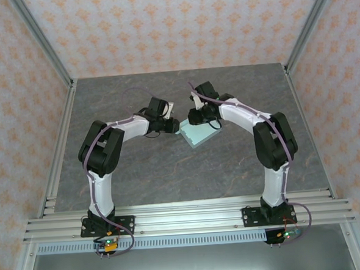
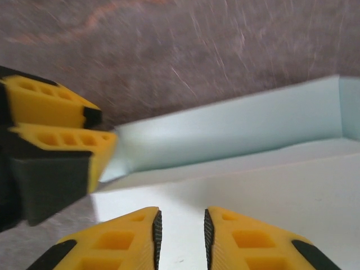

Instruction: Fold the paper box

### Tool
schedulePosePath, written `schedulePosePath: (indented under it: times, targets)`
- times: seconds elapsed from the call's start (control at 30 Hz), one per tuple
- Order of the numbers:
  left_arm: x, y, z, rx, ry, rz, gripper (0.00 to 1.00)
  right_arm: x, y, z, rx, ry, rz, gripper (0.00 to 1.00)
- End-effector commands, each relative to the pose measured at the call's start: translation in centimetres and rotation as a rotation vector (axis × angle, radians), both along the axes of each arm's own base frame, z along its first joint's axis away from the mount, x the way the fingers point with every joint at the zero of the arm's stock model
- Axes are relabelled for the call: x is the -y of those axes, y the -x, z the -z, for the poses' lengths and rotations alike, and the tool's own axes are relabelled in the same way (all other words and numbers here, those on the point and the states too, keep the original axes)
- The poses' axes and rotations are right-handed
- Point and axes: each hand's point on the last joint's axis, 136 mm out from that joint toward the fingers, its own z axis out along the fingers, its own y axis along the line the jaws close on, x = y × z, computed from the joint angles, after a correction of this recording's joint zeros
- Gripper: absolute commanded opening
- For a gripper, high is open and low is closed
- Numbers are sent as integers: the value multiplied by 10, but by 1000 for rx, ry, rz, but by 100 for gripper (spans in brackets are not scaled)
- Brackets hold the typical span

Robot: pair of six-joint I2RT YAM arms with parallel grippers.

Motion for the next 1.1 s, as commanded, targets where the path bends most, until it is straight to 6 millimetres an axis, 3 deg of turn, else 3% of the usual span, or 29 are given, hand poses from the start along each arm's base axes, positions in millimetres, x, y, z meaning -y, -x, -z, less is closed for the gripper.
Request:
schedulePosePath:
  times: [0.0, 0.1, 0.33, 0.47, 0.57, 0.67, 0.8, 0.93, 1.07]
  targets:
    - [-6, -1, 7, -40, 5, -53, 37, 15, 13, 36, -75, 111, 8, 28]
    - [-4, -1, 8, -51, 26, -65, 37, 20, 13, 45, -84, 137, 21, 28]
    - [8, 0, 7, -85, 100, -66, 35, 12, 11, 31, -63, 70, 38, 27]
    - [16, 0, 2, -99, 151, -54, 33, 6, 3, 7, -7, -5, 55, 32]
    - [17, 0, -1, -101, 157, -49, 21, 12, -6, -23, 83, -59, 106, 40]
    - [20, 2, 0, -100, 154, -13, 1, 29, -13, -55, 191, -82, 159, 46]
    - [24, 5, -10, -70, 153, 61, 0, 71, -21, -82, 296, -76, 255, 52]
    - [27, 5, -34, 23, 132, 162, 0, 112, -19, -90, 343, -44, 308, 55]
    - [27, 8, -64, 118, 103, 252, 0, 122, -9, -88, 355, -35, 261, 59]
